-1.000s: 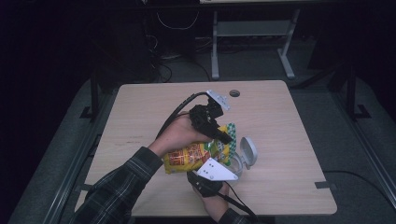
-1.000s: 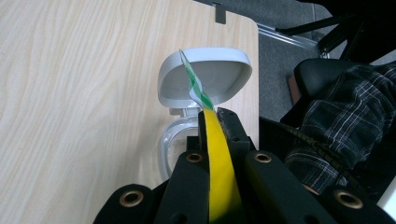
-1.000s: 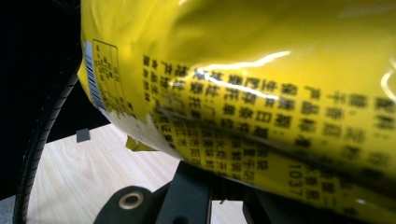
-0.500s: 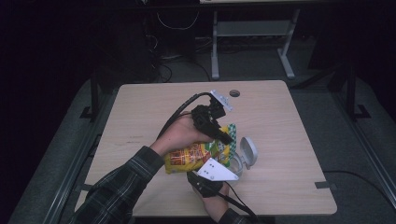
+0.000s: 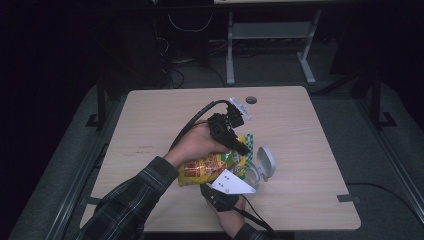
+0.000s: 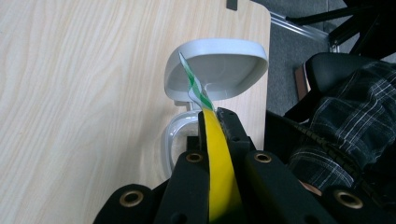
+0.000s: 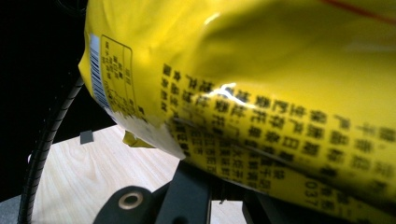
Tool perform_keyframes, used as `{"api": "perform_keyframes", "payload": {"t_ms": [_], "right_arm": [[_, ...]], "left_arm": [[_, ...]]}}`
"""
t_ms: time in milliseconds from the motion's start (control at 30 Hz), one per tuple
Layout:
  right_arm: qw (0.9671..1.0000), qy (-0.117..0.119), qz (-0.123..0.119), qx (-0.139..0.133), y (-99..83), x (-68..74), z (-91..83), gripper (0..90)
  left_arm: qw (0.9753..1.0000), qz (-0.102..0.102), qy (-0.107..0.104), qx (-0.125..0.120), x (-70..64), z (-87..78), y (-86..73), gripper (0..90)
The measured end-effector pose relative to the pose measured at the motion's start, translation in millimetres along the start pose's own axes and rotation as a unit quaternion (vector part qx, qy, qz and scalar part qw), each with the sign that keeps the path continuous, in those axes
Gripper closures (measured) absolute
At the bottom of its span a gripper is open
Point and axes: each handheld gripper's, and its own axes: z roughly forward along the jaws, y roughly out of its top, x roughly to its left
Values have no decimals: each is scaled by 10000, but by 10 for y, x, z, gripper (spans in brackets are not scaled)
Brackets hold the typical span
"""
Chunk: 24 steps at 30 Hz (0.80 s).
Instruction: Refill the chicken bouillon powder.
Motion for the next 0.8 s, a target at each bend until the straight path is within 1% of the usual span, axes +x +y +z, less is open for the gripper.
{"api": "perform_keyframes", "payload": {"t_ms": [100, 800], "right_arm": [[10000, -2, -2, -20, 6, -7, -1, 900], [10000, 1, 8, -22, 5, -7, -2, 900]], "left_arm": [[10000, 13, 17, 33, -1, 1, 11, 899], [10000, 20, 10, 62, 3, 12, 13, 899]]}}
